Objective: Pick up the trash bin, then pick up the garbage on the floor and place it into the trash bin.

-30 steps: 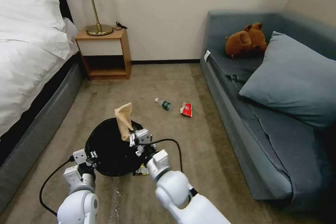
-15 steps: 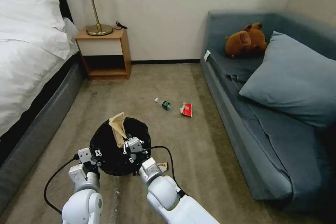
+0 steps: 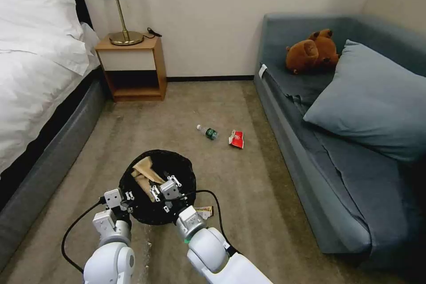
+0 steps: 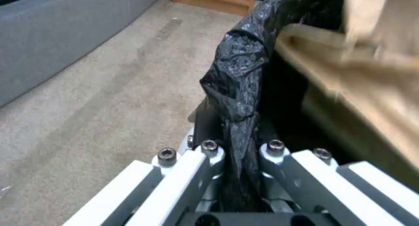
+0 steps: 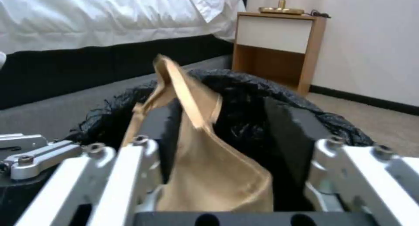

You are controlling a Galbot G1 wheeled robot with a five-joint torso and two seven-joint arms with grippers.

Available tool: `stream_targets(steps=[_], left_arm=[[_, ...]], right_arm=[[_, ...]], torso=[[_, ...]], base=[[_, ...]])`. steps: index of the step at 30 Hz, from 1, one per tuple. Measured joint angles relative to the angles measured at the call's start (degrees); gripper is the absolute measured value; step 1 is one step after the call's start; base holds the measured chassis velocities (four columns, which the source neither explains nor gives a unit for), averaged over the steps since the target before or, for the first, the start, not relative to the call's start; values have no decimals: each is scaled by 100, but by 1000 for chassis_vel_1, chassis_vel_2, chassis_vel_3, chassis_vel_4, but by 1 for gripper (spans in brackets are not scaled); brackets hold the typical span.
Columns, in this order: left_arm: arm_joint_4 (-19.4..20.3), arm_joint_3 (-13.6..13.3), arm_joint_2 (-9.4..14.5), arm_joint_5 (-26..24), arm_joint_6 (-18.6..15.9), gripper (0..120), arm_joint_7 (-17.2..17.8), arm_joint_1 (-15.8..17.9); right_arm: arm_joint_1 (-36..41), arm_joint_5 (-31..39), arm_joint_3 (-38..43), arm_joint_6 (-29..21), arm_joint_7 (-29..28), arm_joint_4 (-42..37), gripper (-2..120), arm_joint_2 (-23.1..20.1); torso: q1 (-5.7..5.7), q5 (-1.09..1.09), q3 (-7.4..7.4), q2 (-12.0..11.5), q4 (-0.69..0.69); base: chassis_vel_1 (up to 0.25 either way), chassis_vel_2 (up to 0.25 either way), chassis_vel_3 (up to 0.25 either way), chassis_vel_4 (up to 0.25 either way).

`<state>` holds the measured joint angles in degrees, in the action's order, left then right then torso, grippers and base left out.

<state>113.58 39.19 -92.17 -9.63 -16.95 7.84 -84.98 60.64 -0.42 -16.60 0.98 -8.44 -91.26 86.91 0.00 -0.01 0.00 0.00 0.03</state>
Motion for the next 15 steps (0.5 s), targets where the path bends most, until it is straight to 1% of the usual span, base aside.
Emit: stream_targets(steps=[1, 2, 3, 4, 5, 7, 8, 9, 10, 11, 12, 13, 15], left_arm=[[0, 0, 0, 0, 0, 4, 0, 0], [-3, 7, 0, 0, 3, 4, 0, 0], [-3, 7, 0, 0, 3, 4, 0, 0], [-12, 21, 1, 1, 4, 4, 0, 6], [-12, 21, 1, 1, 4, 4, 0, 6], [-34, 37, 2, 1, 4, 4, 0, 33], [-34, 37, 2, 1, 4, 4, 0, 33], [-51, 40, 3, 5, 4, 4, 2, 53], [-51, 40, 3, 5, 4, 4, 2, 53], [-69, 44, 3, 22, 4, 4, 8, 73], [-69, 44, 3, 22, 4, 4, 8, 73], [-70, 45, 3, 24, 4, 4, 10, 77], [-70, 46, 3, 25, 4, 4, 12, 81]], right_arm=[[0, 0, 0, 0, 0, 0, 54, 0], [-3, 2, 0, 4, 3, -3, 61, -2], [-3, 2, 0, 4, 3, -3, 61, -2], [-10, 5, -3, 5, 4, -3, 68, -4], [-10, 5, -3, 5, 4, -3, 68, -4], [-22, 24, -7, 9, 6, 1, 81, 2], [-22, 24, -7, 9, 6, 1, 81, 2], [-28, 132, -19, 17, 20, 5, 88, 9], [-28, 132, -19, 17, 20, 5, 88, 9], [-33, 304, -59, -243, -60, -49, 94, 3], [-33, 304, -59, -243, -60, -49, 94, 3], [-32, 334, -61, -420, -55, -69, 98, -21], [-43, 400, -69, -499, -29, -59, 100, -68]], torso=[[0, 0, 0, 0, 0], [0, 1, 0, 0, 0], [0, 1, 0, 0, 0], [0, 1, 0, 0, -2], [0, 1, 0, 0, -2], [0, 0, 0, 0, -4], [0, 0, 0, 0, -4], [0, 1, 0, 0, -5], [0, 1, 0, 0, -5], [0, 1, 0, 0, -4], [0, 1, 0, 0, -4], [0, 2, 0, 0, -3], [0, 1, 0, 0, -4]], base=[[0, 0, 0, 0], [0, 0, 0, 0], [0, 0, 0, 0], [0, 0, 0, 0], [0, 0, 0, 0], [0, 0, 0, 0], [0, 0, 0, 0], [0, 0, 0, 0], [0, 0, 0, 0], [0, 0, 0, 0], [0, 0, 0, 0], [0, 0, 0, 0], [0, 0, 0, 0]])
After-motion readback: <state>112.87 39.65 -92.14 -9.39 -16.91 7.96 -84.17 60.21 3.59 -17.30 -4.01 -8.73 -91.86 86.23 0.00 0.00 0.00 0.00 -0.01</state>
